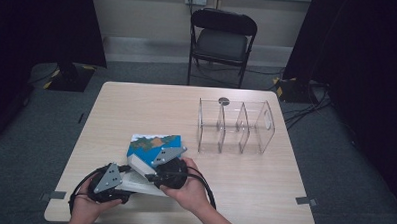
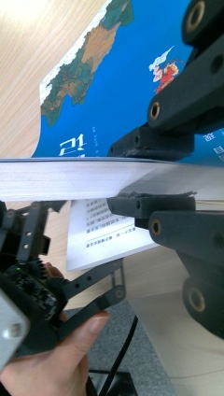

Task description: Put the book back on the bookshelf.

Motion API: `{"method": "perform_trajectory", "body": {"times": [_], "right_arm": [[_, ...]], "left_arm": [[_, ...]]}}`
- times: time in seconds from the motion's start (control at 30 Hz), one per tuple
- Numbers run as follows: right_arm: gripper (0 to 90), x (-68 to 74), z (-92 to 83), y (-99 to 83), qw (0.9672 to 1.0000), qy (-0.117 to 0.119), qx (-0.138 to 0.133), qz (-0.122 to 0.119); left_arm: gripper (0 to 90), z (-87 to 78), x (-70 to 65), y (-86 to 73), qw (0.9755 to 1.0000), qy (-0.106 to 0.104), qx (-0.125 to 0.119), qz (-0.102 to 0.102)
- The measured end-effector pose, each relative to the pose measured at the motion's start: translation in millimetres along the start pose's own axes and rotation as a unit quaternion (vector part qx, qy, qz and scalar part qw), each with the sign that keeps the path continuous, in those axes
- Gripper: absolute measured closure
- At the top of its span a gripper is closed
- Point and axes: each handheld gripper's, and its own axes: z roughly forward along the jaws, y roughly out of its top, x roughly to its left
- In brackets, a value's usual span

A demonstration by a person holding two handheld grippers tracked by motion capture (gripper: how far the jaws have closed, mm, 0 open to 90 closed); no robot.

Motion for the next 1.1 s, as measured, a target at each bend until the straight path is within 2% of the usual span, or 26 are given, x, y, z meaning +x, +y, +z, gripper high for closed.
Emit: {"method": "perform_trajectory", "body": {"times": [0.07, 0.2, 0.33, 0.37, 0.63, 0.73, 0.83, 0.9, 0.97, 1.0, 1.07, 1.1], "right_arm": [[75.4, -0.6, -0.6, 0.4, 1.0, 0.0, -0.002, 0.001], [75.3, -1.6, -1.5, 0.8, 1.0, 0.001, -0.004, 0.001], [75.2, -1.4, -1.4, 0.7, 1.0, 0.002, -0.003, 0.002], [75.1, -1.2, -1.6, 0.4, 1.0, 0.002, -0.003, 0.001], [73.2, -2.9, -5.3, 0.1, 0.9998, 0.008, -0.015, 0.007], [68.6, -2.8, -6.9, 0.7, 0.9995, 0.015, -0.019, 0.018], [62.2, -0.8, -9.3, 2.0, 0.9994, 0.022, -0.024, 0.01], [63.6, -1.2, -13.4, 2.2, 0.9971, 0.054, -0.049, 0.022], [57.3, -1.2, -18.6, 3.9, 0.9976, 0.038, -0.056, 0.009], [49.2, -5.0, -24.9, 3.4, 0.9973, 0.031, -0.066, 0.002], [47.4, -8.3, -28.6, 2.1, 0.9968, 0.027, -0.075, 0.003], [46.4, -12.2, -32.7, 0.5, 0.9961, 0.025, -0.084, 0.005]], "left_arm": [[34.0, 2.2, -1.2, 0.1, 0.9999, -0.009, 0.002, 0.007], [37.4, 4.3, -2.0, -0.7, 0.9999, -0.015, -0.003, 0.002], [41.6, 2.8, -1.8, 0.6, 0.9997, -0.018, 0.012, 0.011], [42.8, 3.1, -1.7, -0.1, 0.9997, -0.023, 0.005, 0.012], [47.0, -1.9, 0.8, 4.9, 0.9991, -0.039, -0.006, -0.015], [47.9, -2.7, 2.5, 7.6, 0.9988, -0.043, -0.008, -0.024], [49.0, -2.2, 3.4, 10.5, 0.9983, -0.047, -0.014, -0.032], [49.7, -1.7, 4.0, 12.1, 0.9978, -0.049, -0.016, -0.04], [49.9, -1.6, 4.3, 13.4, 0.9975, -0.05, -0.016, -0.047], [49.9, -2.0, 5.1, 13.8, 0.9976, -0.05, -0.016, -0.044], [50.0, -2.0, 5.9, 14.3, 0.9971, -0.052, -0.021, -0.052], [50.0, -2.5, 6.7, 14.7, 0.9973, -0.051, -0.019, -0.049]]}}
